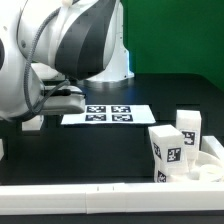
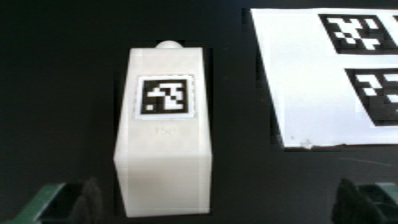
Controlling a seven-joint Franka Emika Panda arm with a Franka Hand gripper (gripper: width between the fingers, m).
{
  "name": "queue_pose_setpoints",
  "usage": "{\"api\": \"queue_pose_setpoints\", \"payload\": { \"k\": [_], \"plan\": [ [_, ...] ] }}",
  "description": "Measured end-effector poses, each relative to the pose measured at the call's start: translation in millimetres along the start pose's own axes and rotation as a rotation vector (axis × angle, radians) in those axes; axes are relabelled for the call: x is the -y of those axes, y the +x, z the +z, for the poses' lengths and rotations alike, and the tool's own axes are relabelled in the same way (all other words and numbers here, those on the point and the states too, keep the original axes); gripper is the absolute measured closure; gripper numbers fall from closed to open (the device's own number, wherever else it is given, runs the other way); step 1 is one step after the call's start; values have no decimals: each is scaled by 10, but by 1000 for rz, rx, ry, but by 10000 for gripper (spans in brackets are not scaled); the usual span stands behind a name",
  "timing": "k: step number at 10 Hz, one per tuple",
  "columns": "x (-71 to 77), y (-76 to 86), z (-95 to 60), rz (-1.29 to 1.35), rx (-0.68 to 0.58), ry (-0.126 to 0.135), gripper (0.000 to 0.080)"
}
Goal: Assemble stool
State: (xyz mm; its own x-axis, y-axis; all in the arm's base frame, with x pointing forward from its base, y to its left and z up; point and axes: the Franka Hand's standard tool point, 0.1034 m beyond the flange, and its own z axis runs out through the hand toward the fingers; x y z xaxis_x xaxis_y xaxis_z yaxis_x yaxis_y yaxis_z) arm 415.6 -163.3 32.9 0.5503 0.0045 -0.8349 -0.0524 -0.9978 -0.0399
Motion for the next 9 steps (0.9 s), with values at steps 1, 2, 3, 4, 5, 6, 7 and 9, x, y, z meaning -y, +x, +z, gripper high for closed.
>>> {"api": "queue_pose_setpoints", "payload": {
  "k": [1, 2, 3, 4, 5, 6, 7, 9],
  "plan": [
    [-2, 0, 0, 0, 0, 0, 150],
    [-4, -1, 1, 1, 0, 1, 150],
    [-22, -7, 3, 0, 0, 3, 150],
    [-111, -47, 11, -34, 5, 12, 150],
    [-210, -90, 34, -29, 12, 21, 150],
    [-239, -123, 103, -9, 37, 42, 150],
    [-204, -92, 180, 27, 54, 46, 150],
    [-97, -46, 294, 53, 88, 48, 150]
  ]
}}
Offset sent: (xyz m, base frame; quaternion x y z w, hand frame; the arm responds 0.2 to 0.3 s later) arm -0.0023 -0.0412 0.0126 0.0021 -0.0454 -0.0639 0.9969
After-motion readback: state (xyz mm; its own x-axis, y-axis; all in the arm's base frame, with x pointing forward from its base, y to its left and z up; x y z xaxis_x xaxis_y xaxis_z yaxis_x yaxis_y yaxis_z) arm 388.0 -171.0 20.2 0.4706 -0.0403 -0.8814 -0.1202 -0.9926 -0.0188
